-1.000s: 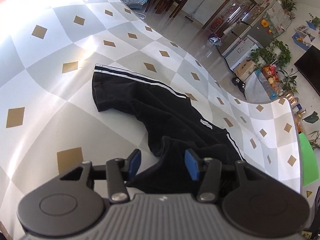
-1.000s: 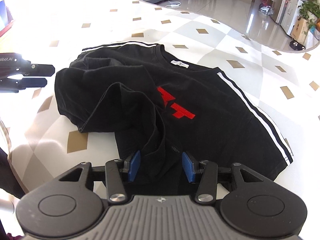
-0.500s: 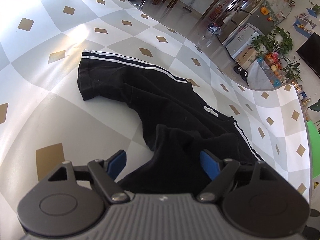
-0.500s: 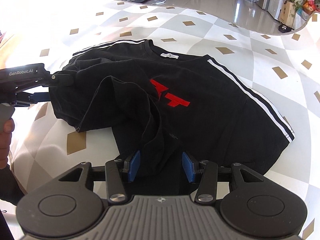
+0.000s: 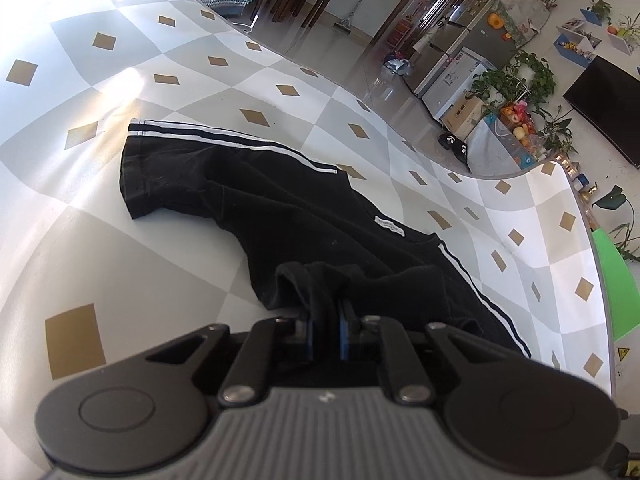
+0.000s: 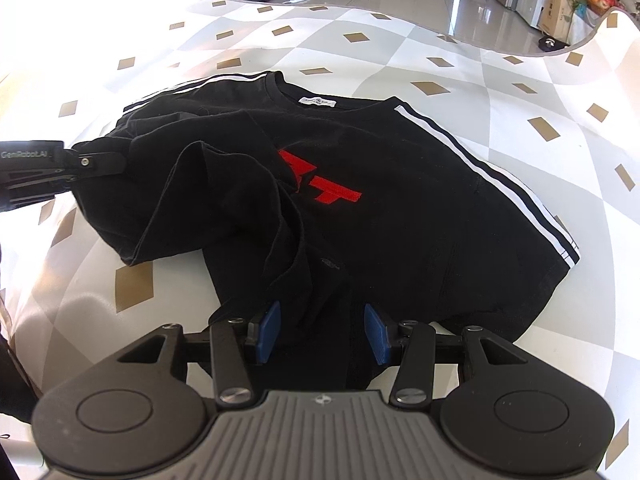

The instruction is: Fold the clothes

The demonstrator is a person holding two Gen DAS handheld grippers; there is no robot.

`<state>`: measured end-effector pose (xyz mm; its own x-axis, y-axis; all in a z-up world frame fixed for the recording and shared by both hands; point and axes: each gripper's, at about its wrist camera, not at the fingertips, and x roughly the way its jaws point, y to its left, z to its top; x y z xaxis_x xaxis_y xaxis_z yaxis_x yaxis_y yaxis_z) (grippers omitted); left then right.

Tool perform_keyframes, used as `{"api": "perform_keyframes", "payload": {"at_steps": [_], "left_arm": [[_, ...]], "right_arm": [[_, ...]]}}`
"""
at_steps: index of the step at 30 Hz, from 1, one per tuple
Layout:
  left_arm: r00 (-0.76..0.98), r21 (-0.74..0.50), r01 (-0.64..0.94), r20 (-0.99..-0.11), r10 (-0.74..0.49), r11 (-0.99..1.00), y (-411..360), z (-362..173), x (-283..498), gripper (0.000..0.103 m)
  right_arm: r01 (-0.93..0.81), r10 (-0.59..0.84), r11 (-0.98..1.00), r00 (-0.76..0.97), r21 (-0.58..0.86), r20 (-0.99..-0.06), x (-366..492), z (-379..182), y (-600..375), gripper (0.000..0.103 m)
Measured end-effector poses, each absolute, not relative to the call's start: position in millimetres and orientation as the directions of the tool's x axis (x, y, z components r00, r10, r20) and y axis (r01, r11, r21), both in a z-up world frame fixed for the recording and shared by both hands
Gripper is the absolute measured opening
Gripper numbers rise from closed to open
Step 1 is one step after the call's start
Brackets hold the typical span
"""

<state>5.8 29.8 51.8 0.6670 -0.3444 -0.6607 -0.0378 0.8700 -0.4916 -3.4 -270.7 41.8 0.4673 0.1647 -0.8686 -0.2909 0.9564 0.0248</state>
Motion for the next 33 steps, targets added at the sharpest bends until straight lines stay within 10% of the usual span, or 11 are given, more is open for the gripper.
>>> {"api": "perform_keyframes", "payload": {"at_steps": [12,20,29,33], "left_arm": [[0.645,-0.517,-0.132,-0.693,-0.322,0.846,63,57,-17,0.011],[0.661,-0.552,-0.096,-0.657,-0.362,0.828,57,52,-11,0.074],[0.614,-0.507,-0.101,-0.709,-0.347,0.856,38,27,10,0.07],[0.604,-0.501,-0.071,-0.71,-0.363,0.863,29,22,16,0.04]], "right_arm": [[-0.163,0.15,0.984,0.506,0.076,-0.849,6,49,-290,0.045],[-0.184,0.168,0.979,0.495,0.086,-0.853,5,46,-282,0.045],[-0.178,0.163,0.98,0.486,0.085,-0.859,4,41,-284,0.045],[-0.176,0.159,0.981,0.479,0.083,-0.863,3,38,-285,0.045]]}}
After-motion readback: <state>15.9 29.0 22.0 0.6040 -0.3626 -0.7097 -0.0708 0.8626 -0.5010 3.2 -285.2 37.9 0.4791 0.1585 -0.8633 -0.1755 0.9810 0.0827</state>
